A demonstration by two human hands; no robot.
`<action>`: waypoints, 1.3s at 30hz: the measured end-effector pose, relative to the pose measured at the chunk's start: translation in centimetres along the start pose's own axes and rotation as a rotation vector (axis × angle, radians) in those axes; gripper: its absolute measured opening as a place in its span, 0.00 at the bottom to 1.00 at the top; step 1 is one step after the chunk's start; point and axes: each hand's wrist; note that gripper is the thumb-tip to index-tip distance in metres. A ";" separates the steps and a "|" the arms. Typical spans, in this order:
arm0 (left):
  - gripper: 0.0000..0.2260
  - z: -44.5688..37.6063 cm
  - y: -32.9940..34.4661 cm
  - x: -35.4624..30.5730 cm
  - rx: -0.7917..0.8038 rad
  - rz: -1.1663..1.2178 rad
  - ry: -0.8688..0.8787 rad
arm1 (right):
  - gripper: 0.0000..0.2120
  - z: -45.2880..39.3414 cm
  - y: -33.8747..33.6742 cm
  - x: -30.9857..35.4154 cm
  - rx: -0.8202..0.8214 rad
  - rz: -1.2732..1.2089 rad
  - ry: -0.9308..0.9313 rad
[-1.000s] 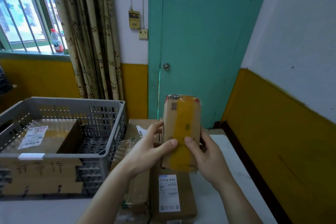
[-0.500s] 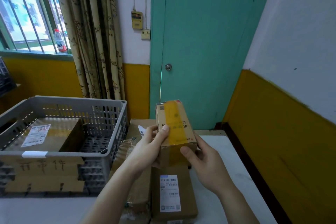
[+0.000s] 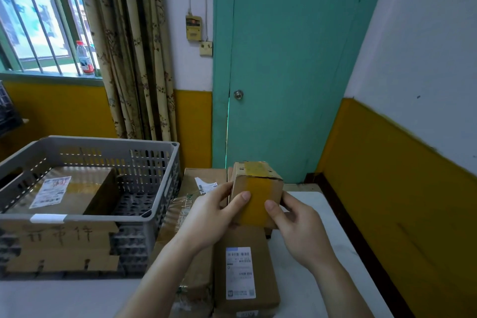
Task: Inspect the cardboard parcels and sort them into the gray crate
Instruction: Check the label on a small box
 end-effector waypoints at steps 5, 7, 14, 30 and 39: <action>0.32 0.0 0.3 -0.1 -0.031 -0.097 0.017 | 0.17 -0.2 0.5 0.1 -0.043 0.045 -0.017; 0.32 -0.1 -0.1 -0.1 -0.008 -0.139 0.021 | 0.14 -0.2 0.5 0.1 -0.051 0.028 -0.014; 0.19 0.1 0.0 -0.2 -0.048 -0.190 0.060 | 0.23 -0.4 0.7 -0.3 -0.045 0.051 -0.035; 0.31 -0.7 -1.2 0.5 -0.045 -0.334 0.199 | 0.08 -0.5 -0.3 0.1 -0.139 0.024 -0.108; 0.24 -0.4 -1.3 0.9 0.097 -0.013 0.157 | 0.07 -0.5 0.5 1.3 -0.247 0.034 -0.156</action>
Point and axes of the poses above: each hand's wrist, its own z-axis away from the middle knuckle, its own y-axis out of the palm, x = y × z, and after that the axes turned 12 degrees about -y, right-handed
